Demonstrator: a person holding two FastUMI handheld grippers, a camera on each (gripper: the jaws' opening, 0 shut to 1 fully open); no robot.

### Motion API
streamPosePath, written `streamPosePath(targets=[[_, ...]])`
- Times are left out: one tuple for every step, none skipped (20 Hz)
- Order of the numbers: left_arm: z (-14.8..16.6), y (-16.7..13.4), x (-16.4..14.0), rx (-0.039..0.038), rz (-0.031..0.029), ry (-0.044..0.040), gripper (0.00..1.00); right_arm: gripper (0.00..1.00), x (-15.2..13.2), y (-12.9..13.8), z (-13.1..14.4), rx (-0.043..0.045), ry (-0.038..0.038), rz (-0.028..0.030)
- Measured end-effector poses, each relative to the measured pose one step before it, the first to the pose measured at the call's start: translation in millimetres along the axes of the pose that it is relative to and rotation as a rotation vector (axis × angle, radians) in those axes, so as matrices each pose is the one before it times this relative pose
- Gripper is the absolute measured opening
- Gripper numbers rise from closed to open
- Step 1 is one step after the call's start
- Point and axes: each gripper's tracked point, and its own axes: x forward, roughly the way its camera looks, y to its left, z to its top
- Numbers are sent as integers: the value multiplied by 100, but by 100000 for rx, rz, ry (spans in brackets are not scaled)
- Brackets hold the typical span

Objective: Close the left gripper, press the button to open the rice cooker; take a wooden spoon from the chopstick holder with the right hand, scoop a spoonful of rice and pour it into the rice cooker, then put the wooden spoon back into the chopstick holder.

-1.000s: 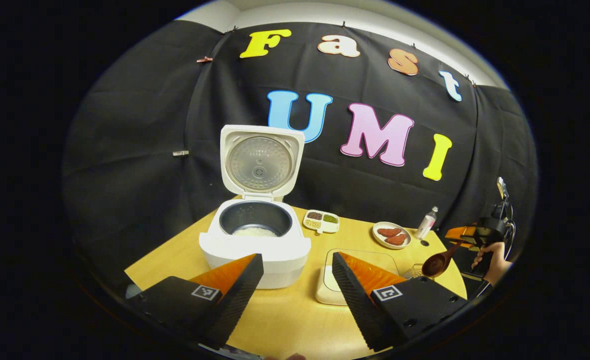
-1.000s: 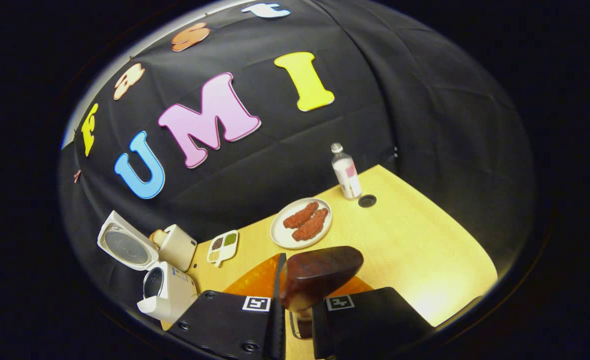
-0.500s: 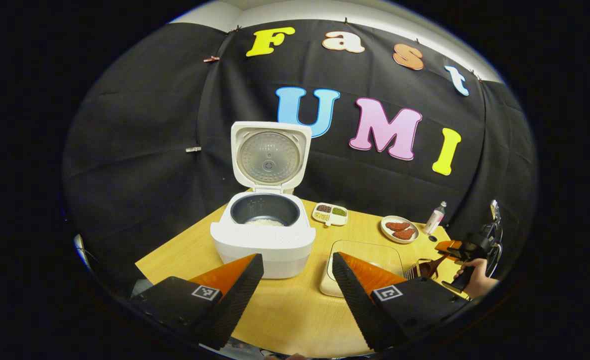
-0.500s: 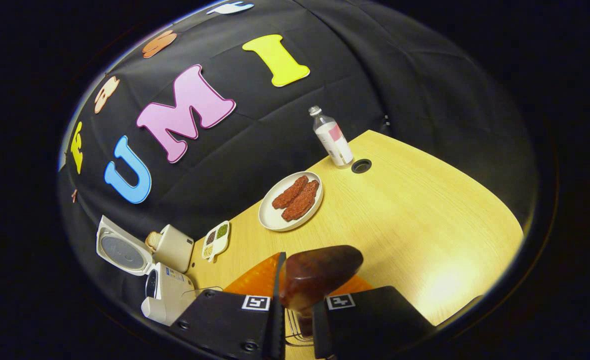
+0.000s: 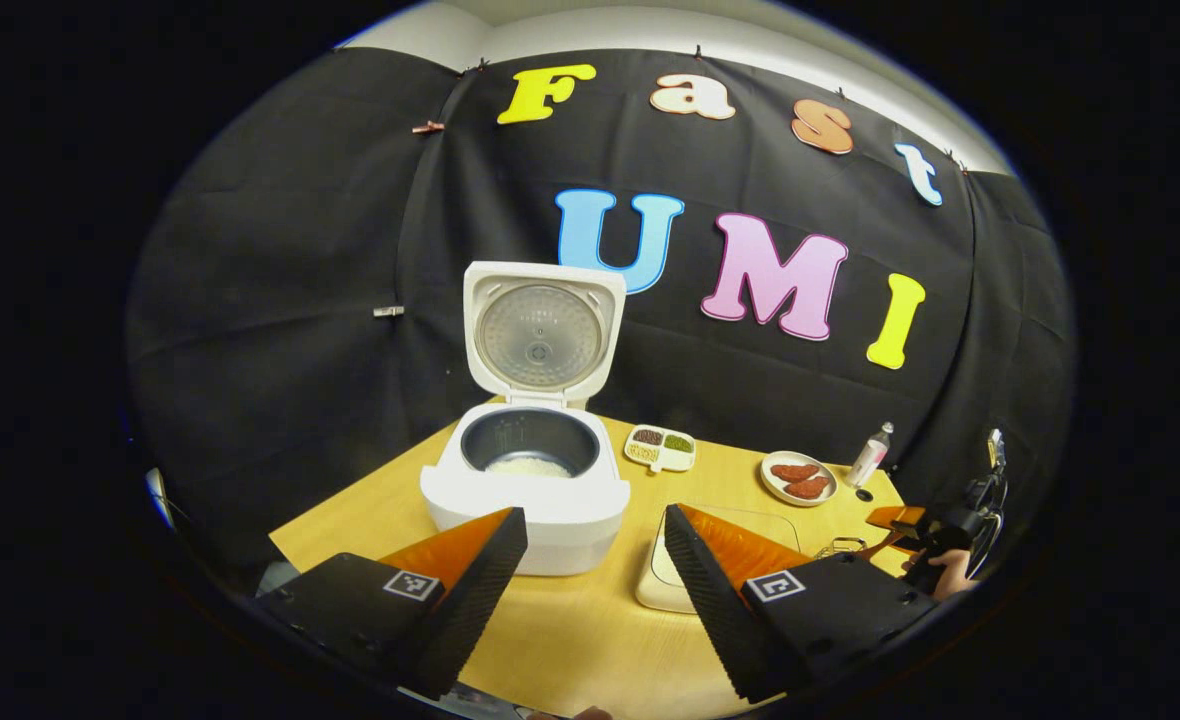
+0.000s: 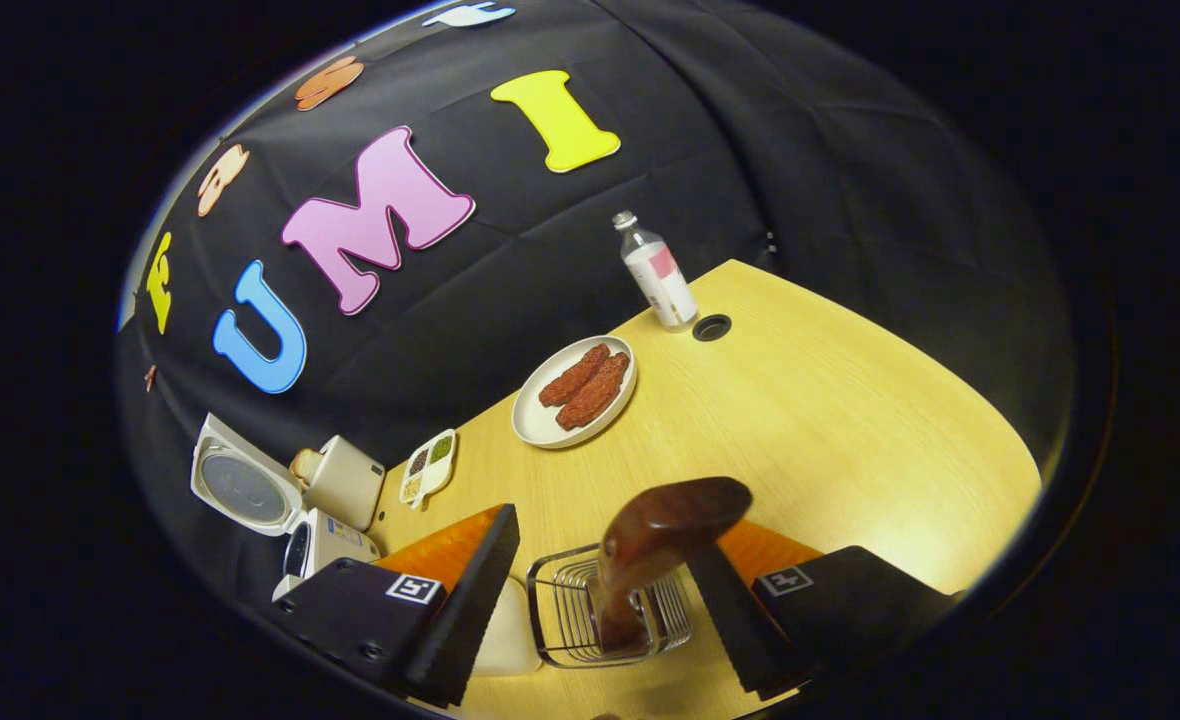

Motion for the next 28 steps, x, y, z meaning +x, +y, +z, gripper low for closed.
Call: streamPosePath(targets=[[714,231,321,1422,266,-1271,95,98,-525,-290,172,-161,-317,-850],[873,184,349,1096,-116,-1594,95,98,-655,-172,115,-340,-245,-219],[1037,82,338,611,-555,-1930,95,98,-603,-381,63,-942,-291,-943],[1112,-32,436,226,-1013,-1647,96,98,-850,-614,186,-1316,-765,-1404],[1026,2,507,295,-817,-1549,96,98,-888,-554,445,-1374,-1859,-1720],[1121,103,355,249,-572,-1363,96,99,-924,-580,312,-1633,-1908,-1605],[1234,77,528,128,-623,-1482,96,99,-992,-492,414,-1643,-1826,-1613],[1334,139,519,144,-221,-1497,96,98,-1111,-618,591,-1730,-2259,-1661],[1330,218,602,109,-140,-1162,96,98,-900,-364,455,-1283,-1768,-1002],[1451,146,646,572,-533,-1468,95,98,-1113,-576,600,-1709,-2205,-1228],[1256,-40,690,1936,-1178,-892,96,98,-800,-412,498,-1245,-1887,-594],[1071,415,724,2973,184,-1116,96,99,-1039,-171,691,-619,-2393,-160],[1311,549,981,2387,-1,-1338,95,98,-878,-220,748,-455,-2082,67],[1071,287,922,1188,-400,-524,95,98,-919,-410,379,-994,-1640,-394],[949,324,1079,133,-76,100,95,98,-779,-441,496,-1656,-1631,-832],[1108,415,1018,17,9,-681,95,98,-796,-362,397,-2051,-1613,-893],[1083,522,969,506,860,-900,95,98,-764,-278,436,-1968,-1312,-753],[1180,570,1072,268,617,-1424,95,98,-933,-111,389,-1561,-988,-348],[1015,424,1142,-531,190,-895,95,98,-813,1,402,-1678,-820,215],[1029,312,1245,-1058,-297,-824,95,98,-795,-34,346,-1422,-809,-191],[760,324,1465,75,197,-396,95,98,-575,12,335,-1181,-922,221],[409,940,1448,1777,2183,966,95,98,-723,294,503,-306,-1016,468],[297,630,1622,1107,857,278,95,98,-484,215,543,202,-1047,278],[344,317,1566,-846,-136,441,95,98,-627,183,416,239,-1015,87],[253,20,1553,-2618,-893,469,95,98,-410,223,415,322,-848,-94],[-20,185,1702,-3062,-624,530,95,98,-440,293,395,-362,-946,289],[-461,756,1554,-547,1652,891,95,98,-220,232,198,-630,167,-62],[-171,1036,1477,3041,2878,-128,95,98,-219,68,-43,-118,1008,-354]])
